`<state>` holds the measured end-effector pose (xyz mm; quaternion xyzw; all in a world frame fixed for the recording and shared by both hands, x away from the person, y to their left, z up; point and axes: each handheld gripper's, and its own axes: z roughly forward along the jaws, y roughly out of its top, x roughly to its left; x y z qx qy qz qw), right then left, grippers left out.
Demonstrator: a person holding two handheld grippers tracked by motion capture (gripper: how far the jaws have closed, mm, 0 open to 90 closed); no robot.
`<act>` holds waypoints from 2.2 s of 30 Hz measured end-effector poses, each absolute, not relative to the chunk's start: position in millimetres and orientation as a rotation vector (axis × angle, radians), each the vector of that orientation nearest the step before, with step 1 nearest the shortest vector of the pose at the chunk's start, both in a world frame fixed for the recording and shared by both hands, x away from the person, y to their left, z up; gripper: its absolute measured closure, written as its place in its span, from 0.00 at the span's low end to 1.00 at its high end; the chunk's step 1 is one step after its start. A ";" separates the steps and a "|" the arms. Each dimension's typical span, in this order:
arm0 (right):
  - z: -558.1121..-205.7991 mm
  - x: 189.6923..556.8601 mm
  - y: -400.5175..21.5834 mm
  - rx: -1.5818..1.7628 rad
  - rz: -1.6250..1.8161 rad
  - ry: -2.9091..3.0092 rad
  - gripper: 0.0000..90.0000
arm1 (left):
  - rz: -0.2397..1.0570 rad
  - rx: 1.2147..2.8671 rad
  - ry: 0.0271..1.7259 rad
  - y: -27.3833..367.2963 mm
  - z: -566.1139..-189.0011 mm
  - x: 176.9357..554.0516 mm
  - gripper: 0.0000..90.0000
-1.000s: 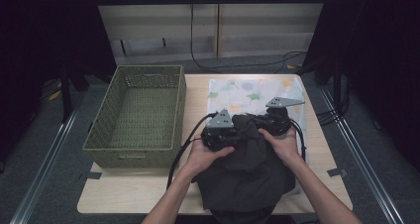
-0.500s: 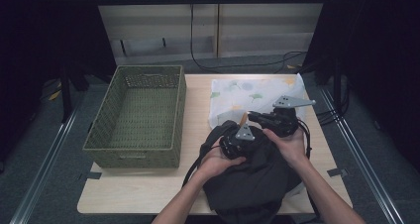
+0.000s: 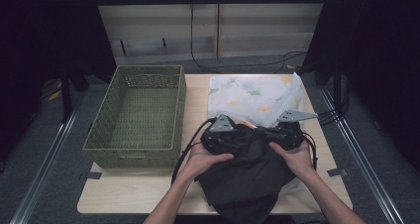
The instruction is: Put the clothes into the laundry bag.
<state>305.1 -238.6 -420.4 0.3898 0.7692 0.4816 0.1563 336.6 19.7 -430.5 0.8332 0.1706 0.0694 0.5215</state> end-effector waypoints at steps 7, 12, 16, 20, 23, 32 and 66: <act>-417.5 303.4 -240.8 1.108 1.380 2.190 1.00 | 0.213 2.039 0.602 35.3 -453.4 363.9 0.16; -416.9 305.0 -243.0 1.109 1.390 2.183 1.00 | 0.048 2.063 0.683 36.4 -486.5 374.8 0.10; -417.9 306.6 -240.3 1.107 1.386 2.182 1.00 | 0.049 2.040 0.596 38.0 -479.3 364.0 0.75; -417.8 308.7 -236.7 1.111 1.387 2.183 1.00 | 0.068 1.994 0.531 43.7 -460.0 355.5 0.88; -416.0 311.4 -233.9 1.113 1.404 2.176 1.00 | 0.087 1.940 0.514 50.6 -443.9 351.6 0.89; -414.4 319.0 -218.7 1.096 1.419 2.194 1.00 | 0.043 1.934 0.284 17.6 -418.6 329.9 0.89; -426.7 296.3 -236.1 1.092 1.374 2.266 1.00 | 0.150 2.028 0.543 12.7 -452.3 349.8 0.37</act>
